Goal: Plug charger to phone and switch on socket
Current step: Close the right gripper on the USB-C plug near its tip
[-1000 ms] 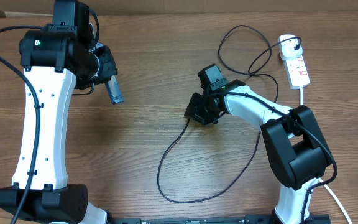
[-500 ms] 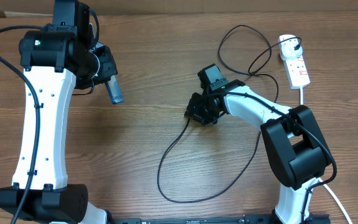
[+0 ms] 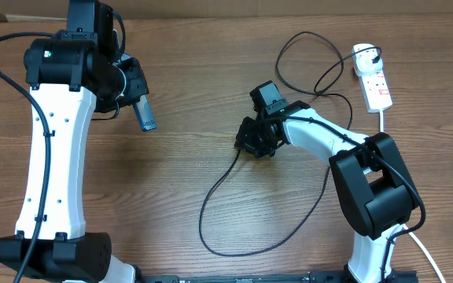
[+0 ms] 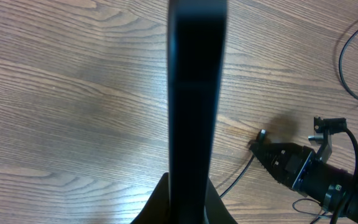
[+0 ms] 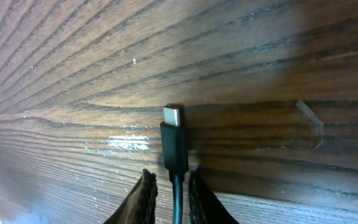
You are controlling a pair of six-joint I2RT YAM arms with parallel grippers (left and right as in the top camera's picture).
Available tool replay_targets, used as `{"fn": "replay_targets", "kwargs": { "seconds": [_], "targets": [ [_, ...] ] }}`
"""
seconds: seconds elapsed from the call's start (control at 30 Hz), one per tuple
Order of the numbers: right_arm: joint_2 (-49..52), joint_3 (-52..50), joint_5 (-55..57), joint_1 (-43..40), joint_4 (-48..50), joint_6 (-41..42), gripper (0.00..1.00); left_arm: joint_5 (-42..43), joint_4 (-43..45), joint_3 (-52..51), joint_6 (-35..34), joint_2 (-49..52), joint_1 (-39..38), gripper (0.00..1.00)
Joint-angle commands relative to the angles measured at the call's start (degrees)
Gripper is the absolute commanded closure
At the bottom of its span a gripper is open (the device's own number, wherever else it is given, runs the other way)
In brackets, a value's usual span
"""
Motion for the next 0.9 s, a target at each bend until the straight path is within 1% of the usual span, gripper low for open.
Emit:
{"fn": "replay_targets", "kwargs": {
  "seconds": [0.0,0.27,0.37,0.63,0.77,0.87],
  "targets": [
    [2.49,-0.44,2.93,-0.04,-0.2,-0.07,0.84,0.9,0.42,0.5,1.05,-0.48,-0.37,0.96],
    [2.49,-0.44,2.95,-0.04,-0.02,-0.07,0.85,0.9,0.48,0.5,1.03,-0.48,-0.37,0.96],
    [2.49,-0.44,2.93,-0.04,0.02,-0.07,0.89,0.9,0.44,0.5,1.03,-0.48,-0.37,0.96],
    [2.47,-0.44,2.95,-0.04,0.02,-0.07,0.92,0.92,0.44,0.5,1.03,-0.48,-0.37,0.95],
    [2.47,-0.42,2.91,-0.04,0.02,-0.07,0.96,0.92,0.42,0.5,1.03,-0.48,-0.37,0.96],
    [2.4,-0.35,1.73,-0.11,0.02,-0.28,0.96,0.92,0.44,0.5,1.03,-0.48,-0.37,0.96]
  ]
}}
